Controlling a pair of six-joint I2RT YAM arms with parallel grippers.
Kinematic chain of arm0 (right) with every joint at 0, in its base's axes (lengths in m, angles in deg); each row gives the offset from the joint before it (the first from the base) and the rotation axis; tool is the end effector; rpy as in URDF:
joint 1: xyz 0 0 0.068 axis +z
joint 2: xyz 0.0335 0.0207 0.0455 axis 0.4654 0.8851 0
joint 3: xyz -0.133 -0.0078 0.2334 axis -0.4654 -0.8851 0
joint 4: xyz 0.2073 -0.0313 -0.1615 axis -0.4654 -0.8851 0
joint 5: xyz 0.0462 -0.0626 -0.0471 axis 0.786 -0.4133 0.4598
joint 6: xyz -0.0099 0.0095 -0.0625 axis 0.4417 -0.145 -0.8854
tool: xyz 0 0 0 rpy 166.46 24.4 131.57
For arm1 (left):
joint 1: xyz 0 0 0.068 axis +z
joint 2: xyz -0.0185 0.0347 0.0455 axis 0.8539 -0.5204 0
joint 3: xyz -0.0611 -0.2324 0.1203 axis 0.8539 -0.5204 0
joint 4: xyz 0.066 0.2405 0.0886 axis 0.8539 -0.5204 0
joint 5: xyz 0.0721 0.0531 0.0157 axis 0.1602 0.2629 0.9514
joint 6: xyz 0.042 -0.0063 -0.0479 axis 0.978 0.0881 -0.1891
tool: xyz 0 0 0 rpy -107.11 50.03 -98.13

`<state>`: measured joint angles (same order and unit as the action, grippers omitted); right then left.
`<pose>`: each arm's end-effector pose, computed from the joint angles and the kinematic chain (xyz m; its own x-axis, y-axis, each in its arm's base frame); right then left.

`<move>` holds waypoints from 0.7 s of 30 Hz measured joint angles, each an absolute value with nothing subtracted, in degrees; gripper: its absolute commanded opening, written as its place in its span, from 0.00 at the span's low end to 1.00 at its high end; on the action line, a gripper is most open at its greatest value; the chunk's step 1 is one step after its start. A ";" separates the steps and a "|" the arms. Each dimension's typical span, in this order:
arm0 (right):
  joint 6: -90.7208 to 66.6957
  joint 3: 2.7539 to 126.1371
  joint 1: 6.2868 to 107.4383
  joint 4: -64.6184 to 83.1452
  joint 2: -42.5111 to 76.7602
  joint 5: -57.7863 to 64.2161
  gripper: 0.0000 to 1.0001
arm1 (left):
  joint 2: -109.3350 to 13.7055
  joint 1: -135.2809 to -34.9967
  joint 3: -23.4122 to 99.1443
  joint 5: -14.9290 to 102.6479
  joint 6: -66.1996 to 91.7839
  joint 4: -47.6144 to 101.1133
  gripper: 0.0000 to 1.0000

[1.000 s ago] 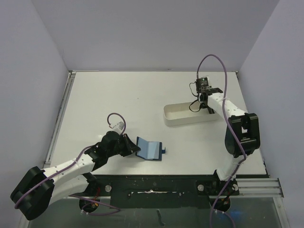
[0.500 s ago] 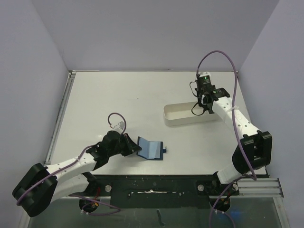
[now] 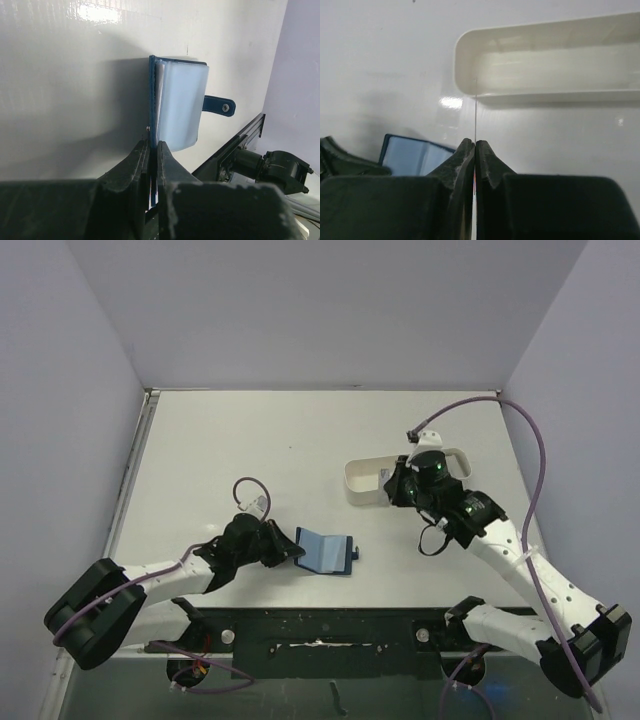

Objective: Put the credit cards into the card holder
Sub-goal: Pick up the credit card from the storage box, then insert the credit card into the card holder.

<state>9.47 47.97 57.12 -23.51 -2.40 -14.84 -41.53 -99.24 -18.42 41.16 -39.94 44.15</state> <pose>0.2193 0.1132 0.3197 -0.6166 0.1879 -0.7645 -0.0709 0.9539 0.2916 0.1655 -0.1544 0.1249 -0.8667 -0.4224 -0.2654 -0.0509 0.6042 -0.7952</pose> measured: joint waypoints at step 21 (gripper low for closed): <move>37.05 27.53 79.15 5.48 10.98 -10.32 0.00 | -39.17 -100.18 -19.65 43.15 -40.53 41.77 0.33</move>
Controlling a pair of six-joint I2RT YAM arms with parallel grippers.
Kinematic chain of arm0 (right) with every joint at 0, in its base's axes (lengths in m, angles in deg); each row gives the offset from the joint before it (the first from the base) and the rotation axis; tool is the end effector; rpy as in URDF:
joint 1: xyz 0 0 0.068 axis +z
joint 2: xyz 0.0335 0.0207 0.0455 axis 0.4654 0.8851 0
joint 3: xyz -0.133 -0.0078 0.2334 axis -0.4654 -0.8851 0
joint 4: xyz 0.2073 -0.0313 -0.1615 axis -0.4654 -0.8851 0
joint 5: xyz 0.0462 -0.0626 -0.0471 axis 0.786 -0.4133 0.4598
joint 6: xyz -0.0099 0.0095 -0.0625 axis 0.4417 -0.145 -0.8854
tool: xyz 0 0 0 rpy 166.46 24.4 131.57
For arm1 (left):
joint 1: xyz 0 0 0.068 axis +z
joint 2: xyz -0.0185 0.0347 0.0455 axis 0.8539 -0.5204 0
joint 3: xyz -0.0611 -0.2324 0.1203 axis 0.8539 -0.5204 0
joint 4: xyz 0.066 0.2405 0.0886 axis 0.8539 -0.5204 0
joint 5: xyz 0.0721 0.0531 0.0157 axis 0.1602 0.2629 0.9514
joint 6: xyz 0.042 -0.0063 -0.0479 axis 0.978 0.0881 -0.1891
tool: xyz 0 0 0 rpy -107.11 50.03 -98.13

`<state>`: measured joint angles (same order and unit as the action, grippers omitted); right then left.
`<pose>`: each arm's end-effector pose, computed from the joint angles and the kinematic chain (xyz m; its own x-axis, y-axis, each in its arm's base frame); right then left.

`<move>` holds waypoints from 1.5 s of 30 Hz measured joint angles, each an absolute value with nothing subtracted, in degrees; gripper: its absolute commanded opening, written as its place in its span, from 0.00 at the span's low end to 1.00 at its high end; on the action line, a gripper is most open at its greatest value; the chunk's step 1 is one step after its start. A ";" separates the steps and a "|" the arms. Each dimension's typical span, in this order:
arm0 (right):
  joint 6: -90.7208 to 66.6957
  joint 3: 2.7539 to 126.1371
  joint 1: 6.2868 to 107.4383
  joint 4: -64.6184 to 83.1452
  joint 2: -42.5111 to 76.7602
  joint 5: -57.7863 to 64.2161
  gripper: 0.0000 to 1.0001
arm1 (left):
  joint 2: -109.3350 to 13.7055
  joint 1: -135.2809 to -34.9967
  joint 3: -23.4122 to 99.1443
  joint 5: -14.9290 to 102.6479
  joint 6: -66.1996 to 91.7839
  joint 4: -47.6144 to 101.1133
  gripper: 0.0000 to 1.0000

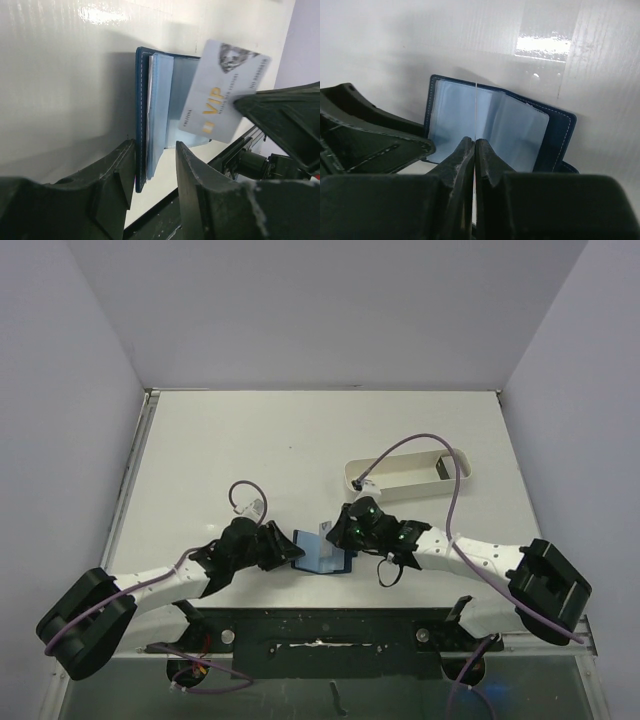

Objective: Put the credit cards into the card holder
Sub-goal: Insert the credit card into the card holder.

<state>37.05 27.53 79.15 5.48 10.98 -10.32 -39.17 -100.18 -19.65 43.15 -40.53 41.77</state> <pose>0.1799 0.2173 0.1858 -0.8311 0.2788 -0.4812 -0.0728 0.8033 0.5911 0.1581 -0.1505 0.1224 -0.8618 -0.4316 -0.2666 -0.0702 0.6219 -0.7799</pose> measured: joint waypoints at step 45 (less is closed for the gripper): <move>43.06 15.99 73.95 20.51 14.59 3.39 0.00 | -37.66 -100.18 -22.45 46.14 -38.81 39.78 0.00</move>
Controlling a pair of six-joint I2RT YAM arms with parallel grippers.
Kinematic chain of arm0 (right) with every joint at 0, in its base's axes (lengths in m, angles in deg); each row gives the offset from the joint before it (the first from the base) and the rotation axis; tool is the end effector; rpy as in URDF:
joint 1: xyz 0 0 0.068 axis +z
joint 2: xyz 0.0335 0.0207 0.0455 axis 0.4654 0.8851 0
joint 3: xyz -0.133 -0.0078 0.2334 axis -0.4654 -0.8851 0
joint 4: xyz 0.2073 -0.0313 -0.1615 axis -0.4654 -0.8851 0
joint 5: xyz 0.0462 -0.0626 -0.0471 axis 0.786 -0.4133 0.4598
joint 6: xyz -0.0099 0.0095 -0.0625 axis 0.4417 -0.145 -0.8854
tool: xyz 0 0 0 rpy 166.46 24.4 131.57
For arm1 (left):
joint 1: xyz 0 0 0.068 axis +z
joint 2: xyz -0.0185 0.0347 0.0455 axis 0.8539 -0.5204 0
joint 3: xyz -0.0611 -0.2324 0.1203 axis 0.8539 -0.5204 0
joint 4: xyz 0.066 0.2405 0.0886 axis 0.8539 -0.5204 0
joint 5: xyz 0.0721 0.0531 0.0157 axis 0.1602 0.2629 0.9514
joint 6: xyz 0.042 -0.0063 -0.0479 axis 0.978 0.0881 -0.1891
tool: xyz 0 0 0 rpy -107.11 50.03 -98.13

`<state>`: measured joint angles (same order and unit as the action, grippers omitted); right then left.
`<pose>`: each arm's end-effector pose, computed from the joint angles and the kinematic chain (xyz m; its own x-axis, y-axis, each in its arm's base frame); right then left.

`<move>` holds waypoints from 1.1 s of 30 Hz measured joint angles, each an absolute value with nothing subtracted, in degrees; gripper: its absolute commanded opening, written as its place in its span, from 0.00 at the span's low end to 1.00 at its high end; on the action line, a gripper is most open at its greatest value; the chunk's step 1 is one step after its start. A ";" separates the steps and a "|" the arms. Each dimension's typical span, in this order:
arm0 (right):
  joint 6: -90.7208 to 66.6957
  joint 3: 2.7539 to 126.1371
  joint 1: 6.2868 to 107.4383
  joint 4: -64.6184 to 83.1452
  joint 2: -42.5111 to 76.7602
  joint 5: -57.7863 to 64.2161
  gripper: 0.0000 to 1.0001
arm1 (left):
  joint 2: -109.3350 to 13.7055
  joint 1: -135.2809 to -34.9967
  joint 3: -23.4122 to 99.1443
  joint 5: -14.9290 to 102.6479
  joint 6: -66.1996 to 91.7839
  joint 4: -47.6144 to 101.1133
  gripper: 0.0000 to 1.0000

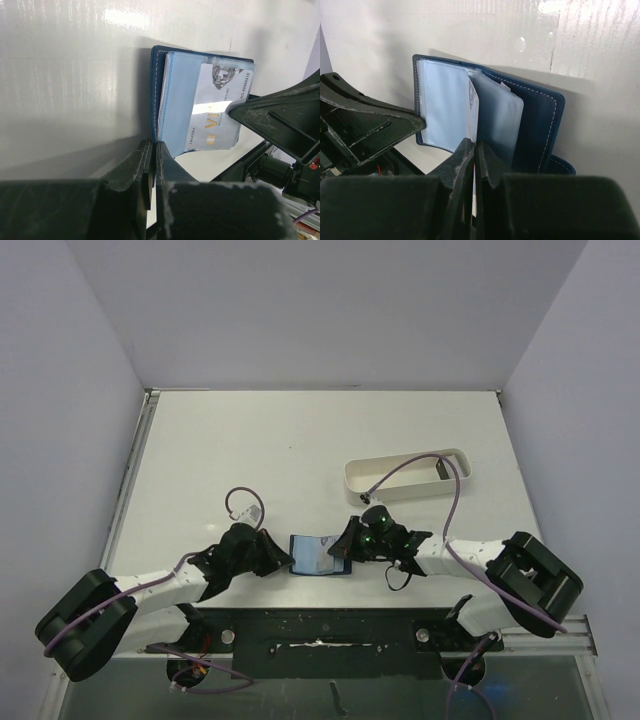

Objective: Put the credit cards into the card holder
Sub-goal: Insert the credit card into the card holder.

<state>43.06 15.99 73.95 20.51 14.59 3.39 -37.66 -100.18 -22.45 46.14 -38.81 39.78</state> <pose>0.1777 0.1950 0.1312 -0.9064 0.3172 -0.2789 0.0276 0.7034 0.7103 0.1494 -0.1394 0.1093 -0.8523 -0.4307 -0.2967 -0.0884 0.6778 -0.7299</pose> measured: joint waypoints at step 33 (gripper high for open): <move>41.38 22.98 77.71 11.81 20.05 -1.51 0.36 | -36.72 -100.18 -23.15 45.62 -39.94 39.91 0.03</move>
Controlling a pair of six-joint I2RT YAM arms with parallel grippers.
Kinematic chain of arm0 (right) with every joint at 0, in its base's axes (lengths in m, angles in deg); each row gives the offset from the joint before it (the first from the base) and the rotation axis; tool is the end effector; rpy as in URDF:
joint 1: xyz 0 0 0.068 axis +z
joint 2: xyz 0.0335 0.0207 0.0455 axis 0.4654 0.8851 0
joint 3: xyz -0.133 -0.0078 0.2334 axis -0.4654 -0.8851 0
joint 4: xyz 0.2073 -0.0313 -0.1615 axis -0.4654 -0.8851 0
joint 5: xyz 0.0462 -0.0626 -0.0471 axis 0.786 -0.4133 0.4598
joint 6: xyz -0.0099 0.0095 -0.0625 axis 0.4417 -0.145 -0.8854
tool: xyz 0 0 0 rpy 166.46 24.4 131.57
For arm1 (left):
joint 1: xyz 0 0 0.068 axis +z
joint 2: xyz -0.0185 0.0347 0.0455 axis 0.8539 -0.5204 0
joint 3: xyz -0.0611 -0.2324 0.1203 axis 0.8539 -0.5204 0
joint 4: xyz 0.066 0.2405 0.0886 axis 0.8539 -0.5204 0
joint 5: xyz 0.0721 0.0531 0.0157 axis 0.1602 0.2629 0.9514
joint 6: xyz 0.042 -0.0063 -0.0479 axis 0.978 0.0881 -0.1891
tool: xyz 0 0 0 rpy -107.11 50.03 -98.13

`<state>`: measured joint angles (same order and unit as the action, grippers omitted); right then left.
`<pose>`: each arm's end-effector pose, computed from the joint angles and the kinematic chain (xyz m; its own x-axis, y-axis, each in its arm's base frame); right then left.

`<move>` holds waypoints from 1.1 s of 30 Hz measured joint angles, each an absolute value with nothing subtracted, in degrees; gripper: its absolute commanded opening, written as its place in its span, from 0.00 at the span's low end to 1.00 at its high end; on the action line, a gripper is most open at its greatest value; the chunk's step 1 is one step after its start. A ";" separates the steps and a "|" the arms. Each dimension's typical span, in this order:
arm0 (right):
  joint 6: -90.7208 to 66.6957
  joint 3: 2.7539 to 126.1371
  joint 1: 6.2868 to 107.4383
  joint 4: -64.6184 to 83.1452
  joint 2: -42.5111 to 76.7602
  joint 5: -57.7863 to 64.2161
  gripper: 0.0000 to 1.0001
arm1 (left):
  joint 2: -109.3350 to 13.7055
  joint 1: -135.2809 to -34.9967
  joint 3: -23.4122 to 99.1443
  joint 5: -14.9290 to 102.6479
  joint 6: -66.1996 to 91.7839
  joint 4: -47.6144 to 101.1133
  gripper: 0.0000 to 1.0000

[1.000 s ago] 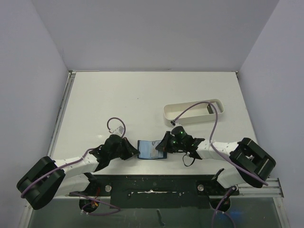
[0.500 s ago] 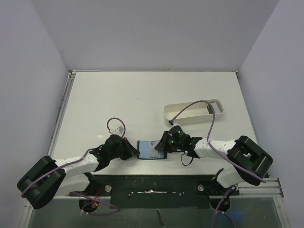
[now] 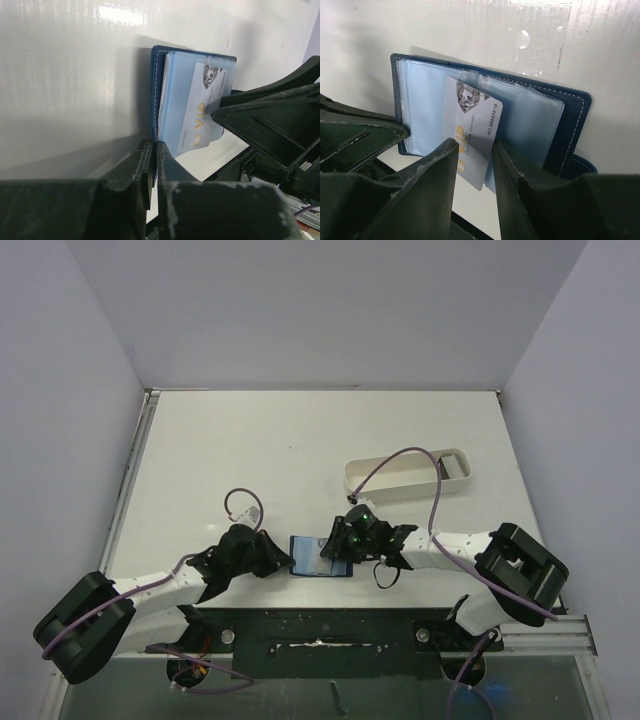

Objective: Put the credit cards into the card holder
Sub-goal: Insert the credit card into the card holder.

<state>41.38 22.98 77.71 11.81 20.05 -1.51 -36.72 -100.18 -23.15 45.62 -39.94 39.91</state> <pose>0.1794 0.2174 0.1291 -0.9198 0.2526 -0.3004 0.0232 0.7992 0.6007 0.1471 -0.1379 0.1090 -0.8533 -0.4403 -0.2795 -0.0996 0.6637 -0.7413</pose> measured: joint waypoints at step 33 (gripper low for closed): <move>35.48 31.60 80.33 6.63 26.24 -1.88 0.40 | -36.85 -100.18 -24.19 44.04 -40.93 42.27 0.16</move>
